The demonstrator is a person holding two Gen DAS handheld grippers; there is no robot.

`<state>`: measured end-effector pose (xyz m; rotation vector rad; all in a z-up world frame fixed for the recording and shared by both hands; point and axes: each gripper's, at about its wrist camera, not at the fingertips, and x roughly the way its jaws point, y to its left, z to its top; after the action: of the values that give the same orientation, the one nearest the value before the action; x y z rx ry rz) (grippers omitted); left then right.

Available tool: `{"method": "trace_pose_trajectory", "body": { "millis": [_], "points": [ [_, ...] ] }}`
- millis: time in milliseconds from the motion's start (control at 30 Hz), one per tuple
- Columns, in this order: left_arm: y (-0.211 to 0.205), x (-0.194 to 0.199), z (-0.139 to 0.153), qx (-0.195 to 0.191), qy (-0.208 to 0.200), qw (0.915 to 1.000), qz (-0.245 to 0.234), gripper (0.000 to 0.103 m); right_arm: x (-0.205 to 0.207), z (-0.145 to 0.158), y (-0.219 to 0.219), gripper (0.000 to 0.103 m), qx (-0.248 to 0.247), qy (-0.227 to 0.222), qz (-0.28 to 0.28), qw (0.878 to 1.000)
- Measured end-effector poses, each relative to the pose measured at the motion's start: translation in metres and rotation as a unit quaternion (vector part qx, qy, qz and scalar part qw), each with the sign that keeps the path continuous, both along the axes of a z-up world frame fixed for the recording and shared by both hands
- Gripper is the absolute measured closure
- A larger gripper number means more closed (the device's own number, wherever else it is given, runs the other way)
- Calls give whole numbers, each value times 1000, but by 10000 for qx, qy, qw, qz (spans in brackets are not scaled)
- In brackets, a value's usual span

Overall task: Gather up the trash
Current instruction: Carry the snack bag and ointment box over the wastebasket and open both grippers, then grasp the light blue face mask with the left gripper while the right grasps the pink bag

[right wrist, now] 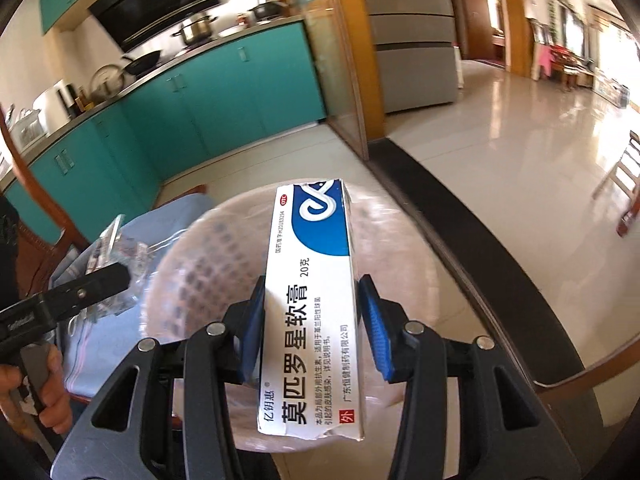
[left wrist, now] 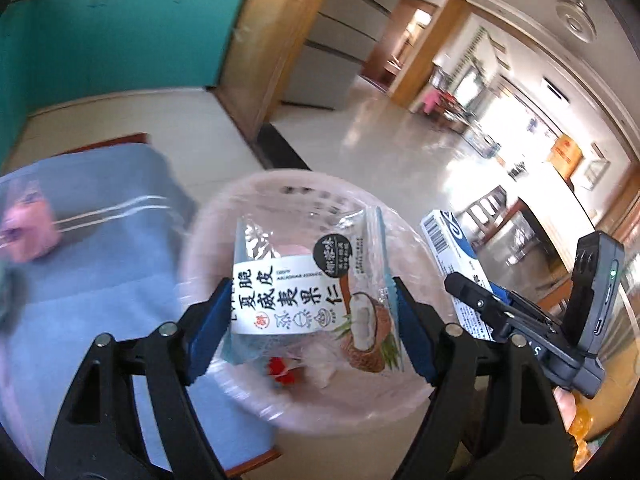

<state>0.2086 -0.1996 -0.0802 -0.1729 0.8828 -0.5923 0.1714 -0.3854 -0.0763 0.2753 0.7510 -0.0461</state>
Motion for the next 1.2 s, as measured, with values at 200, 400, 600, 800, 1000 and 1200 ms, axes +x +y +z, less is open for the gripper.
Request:
{"method": "trace_pose_trajectory", "body": {
  "millis": [200, 400, 600, 800, 1000, 1200],
  "points": [
    [-2, 5, -14, 139, 63, 9998, 128, 9, 9, -9, -1, 58, 95, 114, 67, 9999],
    [53, 4, -4, 353, -114, 9949, 939, 7, 29, -19, 28, 52, 25, 246, 400, 9989],
    [133, 1, -4, 841, -250, 9702, 2257, 7, 42, -13, 52, 29, 77, 188, 511, 9985],
    [210, 3, -13, 1204, -112, 9350, 3334, 7, 70, -2, 112, 28, 116, 135, 1203, 9926],
    [246, 37, -50, 1333, 421, 9307, 3379, 7, 103, 8, 174, 22, 471, 27, 1691, 9845],
    [257, 36, -82, 1063, 812, 9352, 3279, 56, 149, 8, 251, 21, 461, 53, 2013, 9784]
  ]
}}
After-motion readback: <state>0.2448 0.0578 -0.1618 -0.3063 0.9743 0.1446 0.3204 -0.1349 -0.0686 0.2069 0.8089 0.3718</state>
